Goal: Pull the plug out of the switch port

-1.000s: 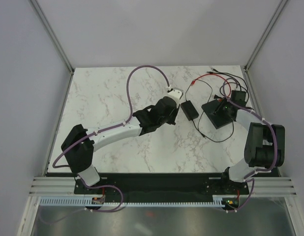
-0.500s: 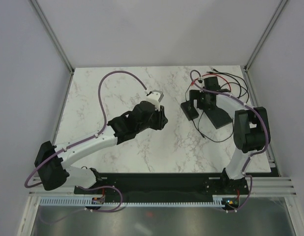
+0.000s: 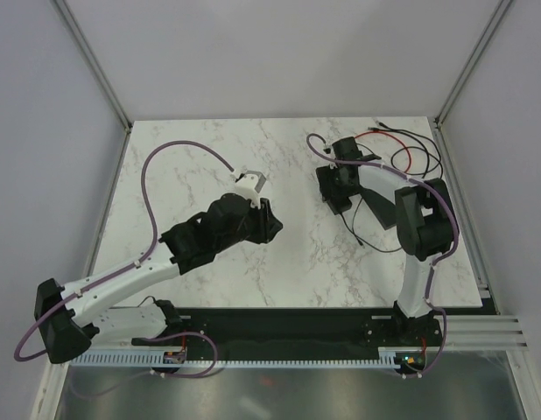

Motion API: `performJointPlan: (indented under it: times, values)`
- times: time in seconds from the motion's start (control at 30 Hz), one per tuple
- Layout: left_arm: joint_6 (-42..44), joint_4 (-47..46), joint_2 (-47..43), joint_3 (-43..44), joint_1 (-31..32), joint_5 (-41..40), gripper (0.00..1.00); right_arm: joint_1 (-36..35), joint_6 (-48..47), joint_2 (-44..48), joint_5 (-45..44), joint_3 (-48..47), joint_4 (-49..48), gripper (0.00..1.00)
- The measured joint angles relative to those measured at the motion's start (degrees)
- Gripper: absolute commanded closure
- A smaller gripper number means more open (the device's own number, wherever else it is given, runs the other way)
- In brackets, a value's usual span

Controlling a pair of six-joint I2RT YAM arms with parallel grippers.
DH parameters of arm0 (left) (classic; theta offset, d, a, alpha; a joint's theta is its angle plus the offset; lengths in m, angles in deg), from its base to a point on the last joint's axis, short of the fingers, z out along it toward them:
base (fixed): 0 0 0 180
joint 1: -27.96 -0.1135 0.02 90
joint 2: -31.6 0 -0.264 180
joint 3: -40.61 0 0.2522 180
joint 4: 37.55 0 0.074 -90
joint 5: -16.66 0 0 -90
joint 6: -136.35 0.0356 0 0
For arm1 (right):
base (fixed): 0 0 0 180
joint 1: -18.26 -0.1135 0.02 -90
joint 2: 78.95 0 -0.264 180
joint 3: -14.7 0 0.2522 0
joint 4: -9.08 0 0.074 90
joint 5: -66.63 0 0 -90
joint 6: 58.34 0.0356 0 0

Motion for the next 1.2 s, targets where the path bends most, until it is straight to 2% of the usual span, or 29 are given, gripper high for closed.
performJointPlan:
  times: [0.13, 0.23, 0.27, 0.33, 0.37, 0.43, 0.8, 1.0, 1.2]
  values:
    - [-0.28, 1.40, -2.62, -0.72, 0.00, -0.39, 0.61, -0.79, 0.46, -2.16, -2.58, -0.55, 0.85, 0.28]
    - [-0.31, 3.26, -4.63, -0.92, 0.00, -0.85, 0.61, -2.10, 0.92, -2.60, -4.33, -1.25, 1.42, 0.44]
    - [-0.33, 3.85, -5.53, -0.96, 0.00, -1.14, 0.61, -2.95, 1.29, -2.91, -5.05, -1.77, 1.77, 0.56]
    - [-0.44, 4.83, -7.26, -1.01, 0.00, -1.77, 0.61, -4.59, 2.10, -3.69, -5.84, -2.84, 2.01, 0.69]
    - [-0.46, 5.25, -8.22, -1.07, 0.00, -2.10, 0.61, -5.51, 2.51, -4.17, -6.19, -3.45, 2.01, 0.83]
    - [-0.72, 6.40, -10.58, -1.11, 0.00, -2.54, 0.61, -7.52, 3.82, -5.09, -6.27, -4.79, 1.97, 1.00]
    - [-2.91, 10.29, -22.75, -1.14, 0.00, -5.11, 0.61, -16.98, 19.12, -3.13, 1.60, -5.97, -2.67, 1.00]
    - [-3.67, 11.56, -24.13, -1.14, 0.00, -6.10, 0.61, -18.64, 25.88, 8.48, 2.19, -5.99, -5.40, 1.00]
    - [-4.31, 12.50, -23.74, -1.14, 0.00, -6.14, 0.61, -16.46, 26.53, 20.24, -2.14, -5.99, -5.62, 1.00]
